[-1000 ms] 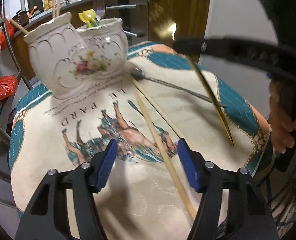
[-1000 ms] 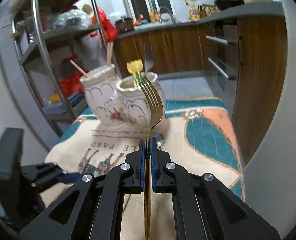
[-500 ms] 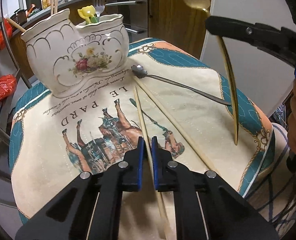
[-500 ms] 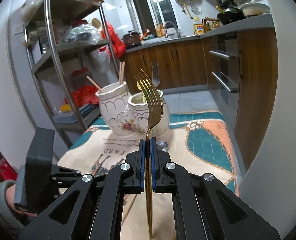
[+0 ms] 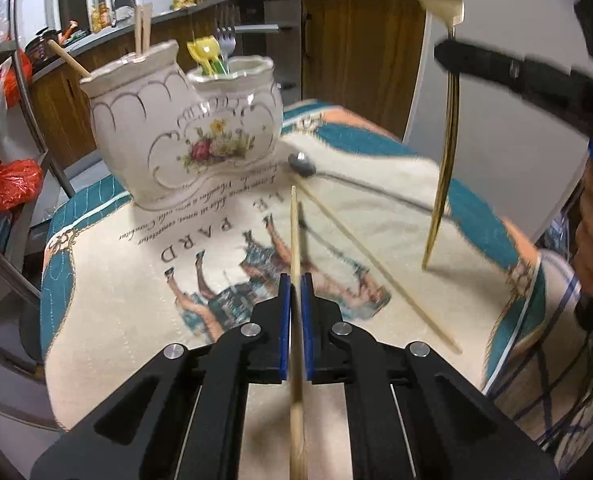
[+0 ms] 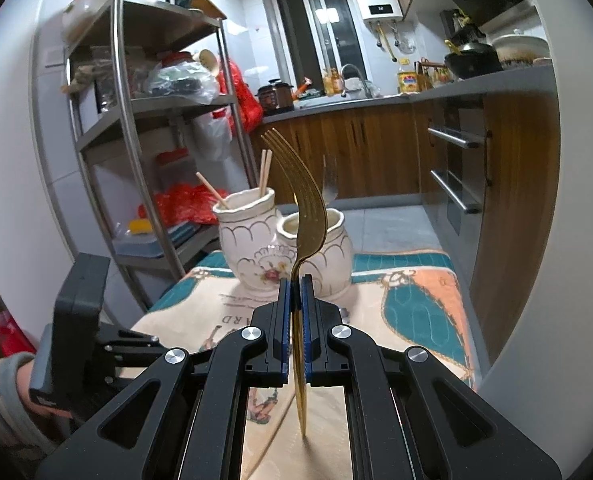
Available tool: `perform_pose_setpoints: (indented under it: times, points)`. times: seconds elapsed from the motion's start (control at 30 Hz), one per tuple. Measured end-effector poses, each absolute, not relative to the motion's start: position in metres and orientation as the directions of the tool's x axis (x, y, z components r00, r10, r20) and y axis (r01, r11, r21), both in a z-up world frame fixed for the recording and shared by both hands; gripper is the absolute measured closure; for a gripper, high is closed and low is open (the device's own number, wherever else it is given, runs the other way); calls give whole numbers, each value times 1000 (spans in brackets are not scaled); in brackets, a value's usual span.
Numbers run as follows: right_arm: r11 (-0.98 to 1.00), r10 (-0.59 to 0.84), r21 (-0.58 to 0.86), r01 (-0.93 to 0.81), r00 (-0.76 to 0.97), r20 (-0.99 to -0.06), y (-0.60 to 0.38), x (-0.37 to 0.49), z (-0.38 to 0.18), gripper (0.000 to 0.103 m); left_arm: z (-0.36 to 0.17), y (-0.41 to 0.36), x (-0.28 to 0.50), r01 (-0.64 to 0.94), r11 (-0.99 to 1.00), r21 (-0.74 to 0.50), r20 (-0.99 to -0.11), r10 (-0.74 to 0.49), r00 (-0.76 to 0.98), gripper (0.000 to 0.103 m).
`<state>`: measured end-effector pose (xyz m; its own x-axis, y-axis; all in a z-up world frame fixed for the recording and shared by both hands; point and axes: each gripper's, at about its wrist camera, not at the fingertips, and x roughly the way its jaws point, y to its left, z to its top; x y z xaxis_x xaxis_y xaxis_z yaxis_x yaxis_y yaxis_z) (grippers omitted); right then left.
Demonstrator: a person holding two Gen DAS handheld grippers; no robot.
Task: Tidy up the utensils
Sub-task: 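Lift and carry the gold fork with the right tool while the left tool carries the chopstick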
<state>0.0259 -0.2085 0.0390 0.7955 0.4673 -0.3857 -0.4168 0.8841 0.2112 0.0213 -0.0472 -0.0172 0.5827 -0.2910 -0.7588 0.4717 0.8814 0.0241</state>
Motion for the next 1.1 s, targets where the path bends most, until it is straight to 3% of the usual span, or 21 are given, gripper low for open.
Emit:
perform_pose_setpoints:
  times: [0.33,0.63,0.83,1.1]
  points:
    - [876,482,207,-435,789,-381,-204,24,44,97,-27,-46,32,503,863,41,-837,-245,489,97]
    - [873,488,203,-445,793,-365,-204,24,50,97,-21,-48,32,520,851,66,-806,-262,530,98]
    - [870,493,191,-454,800,-343,-200,35,63,97,15,-28,28,512,857,66,-697,-327,638,98]
    - [864,503,194,-465,813,-293,-192,67,83,97,76,3,45,448,894,15,-439,-397,806,97]
